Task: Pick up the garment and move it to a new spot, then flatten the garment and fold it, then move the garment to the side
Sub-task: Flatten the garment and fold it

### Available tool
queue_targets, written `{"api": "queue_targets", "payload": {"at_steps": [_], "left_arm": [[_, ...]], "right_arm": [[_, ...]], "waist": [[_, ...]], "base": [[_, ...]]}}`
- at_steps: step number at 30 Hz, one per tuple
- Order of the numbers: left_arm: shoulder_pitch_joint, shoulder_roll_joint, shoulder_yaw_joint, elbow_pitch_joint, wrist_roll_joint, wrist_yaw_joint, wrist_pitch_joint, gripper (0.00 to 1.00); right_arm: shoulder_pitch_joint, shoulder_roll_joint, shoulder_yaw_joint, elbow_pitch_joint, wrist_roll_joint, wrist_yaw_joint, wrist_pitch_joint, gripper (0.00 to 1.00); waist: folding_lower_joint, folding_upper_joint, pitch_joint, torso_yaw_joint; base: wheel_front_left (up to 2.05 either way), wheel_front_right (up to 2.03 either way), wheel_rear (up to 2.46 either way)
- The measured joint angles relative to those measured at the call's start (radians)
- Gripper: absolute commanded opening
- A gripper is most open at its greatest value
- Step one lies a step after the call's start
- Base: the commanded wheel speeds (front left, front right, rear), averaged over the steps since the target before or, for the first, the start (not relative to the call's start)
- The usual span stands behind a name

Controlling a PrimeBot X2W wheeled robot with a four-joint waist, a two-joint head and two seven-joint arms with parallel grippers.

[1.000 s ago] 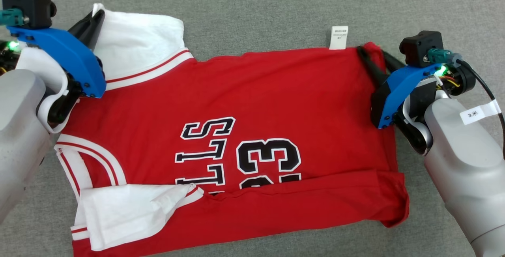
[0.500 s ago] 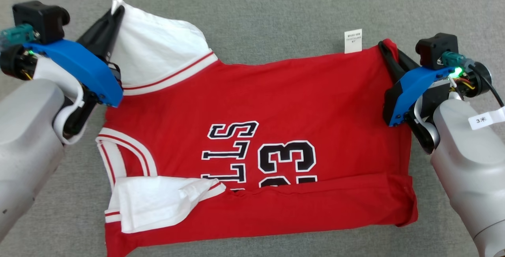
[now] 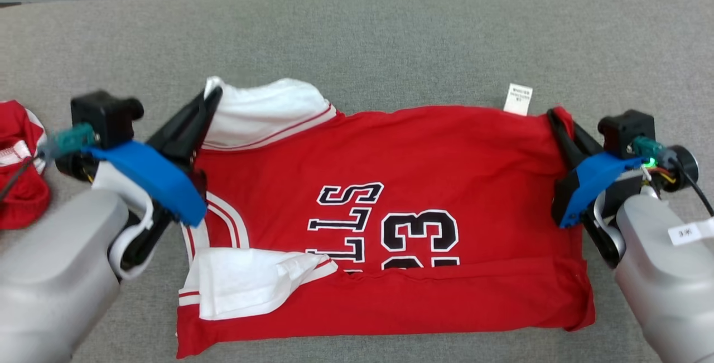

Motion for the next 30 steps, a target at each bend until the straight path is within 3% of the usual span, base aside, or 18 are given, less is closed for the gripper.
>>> {"api": "queue_targets", "payload": {"at_steps": [11, 25, 30], "left_arm": [[0.283, -0.003, 0.184, -0.099, 0.122, 0.019, 0.0, 0.0], [0.493, -0.046, 0.291, -0.135, 0.205, 0.024, 0.0, 0.0], [0.539, -0.059, 0.327, -0.136, 0.222, 0.026, 0.0, 0.0]], "right_arm": [[0.147, -0.009, -0.024, -0.111, -0.018, 0.0, -0.021, 0.0], [0.412, -0.006, -0.161, -0.423, -0.09, 0.0, -0.022, 0.0], [0.491, 0.008, -0.193, -0.472, -0.1, 0.0, -0.022, 0.0]], "waist": [[0.0, 0.0, -0.062, 0.01], [0.0, -0.0001, -0.101, 0.023], [0.0001, -0.0001, -0.099, 0.018]], "base": [[0.0, 0.0, 0.0], [0.0, 0.0, 0.0], [0.0, 0.0, 0.0]]}}
